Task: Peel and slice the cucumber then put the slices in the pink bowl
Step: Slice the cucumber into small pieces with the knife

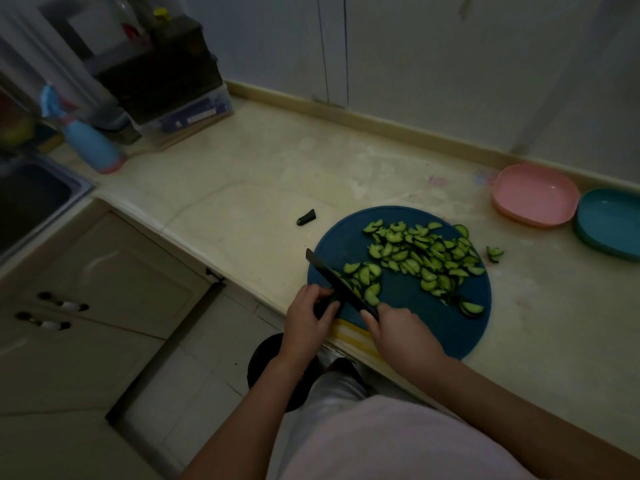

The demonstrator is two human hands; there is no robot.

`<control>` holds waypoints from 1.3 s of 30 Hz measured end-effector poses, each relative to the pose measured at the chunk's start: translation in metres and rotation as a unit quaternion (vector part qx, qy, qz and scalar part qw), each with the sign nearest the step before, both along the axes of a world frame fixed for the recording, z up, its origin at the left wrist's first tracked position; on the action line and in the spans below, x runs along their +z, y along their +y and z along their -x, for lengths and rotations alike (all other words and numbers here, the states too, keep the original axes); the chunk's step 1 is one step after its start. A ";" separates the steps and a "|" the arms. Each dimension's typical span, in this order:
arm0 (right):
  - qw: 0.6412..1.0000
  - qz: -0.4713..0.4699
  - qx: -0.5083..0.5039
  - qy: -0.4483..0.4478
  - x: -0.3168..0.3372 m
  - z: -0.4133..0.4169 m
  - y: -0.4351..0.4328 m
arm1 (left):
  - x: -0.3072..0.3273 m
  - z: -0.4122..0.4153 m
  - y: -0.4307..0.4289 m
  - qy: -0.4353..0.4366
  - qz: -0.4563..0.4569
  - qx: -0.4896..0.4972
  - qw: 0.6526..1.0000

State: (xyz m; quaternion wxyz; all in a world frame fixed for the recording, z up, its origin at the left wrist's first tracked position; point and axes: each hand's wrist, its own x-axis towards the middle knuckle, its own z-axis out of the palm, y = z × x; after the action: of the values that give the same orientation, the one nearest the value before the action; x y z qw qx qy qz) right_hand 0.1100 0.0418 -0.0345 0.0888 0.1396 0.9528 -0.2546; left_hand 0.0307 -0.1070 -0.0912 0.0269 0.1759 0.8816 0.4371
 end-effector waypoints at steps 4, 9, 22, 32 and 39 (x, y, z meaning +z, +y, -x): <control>1.000 0.000 0.006 0.002 0.003 -0.001 0.000 | 0.001 0.000 0.001 -0.004 0.002 0.001 1.000; 1.000 -0.013 0.016 -0.004 0.004 -0.002 -0.001 | 0.001 0.000 0.000 -0.005 0.008 0.002 1.000; 0.998 -0.053 0.030 -0.034 -0.008 0.007 -0.002 | 0.006 -0.005 0.001 -0.010 0.029 0.001 1.000; 0.997 -0.022 -0.073 -0.028 -0.008 0.005 0.038 | 0.012 0.004 0.010 -0.014 0.040 -0.013 0.999; 0.997 0.010 -0.072 -0.014 -0.003 0.003 0.037 | 0.013 0.008 0.038 -0.015 0.025 -0.004 1.000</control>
State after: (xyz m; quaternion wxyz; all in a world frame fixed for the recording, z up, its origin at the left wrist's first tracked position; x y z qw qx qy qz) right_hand 0.1070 0.0788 -0.0373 0.0851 0.2104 0.9364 -0.2676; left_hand 0.0227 -0.0694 -0.0786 0.0463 0.1721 0.8913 0.4170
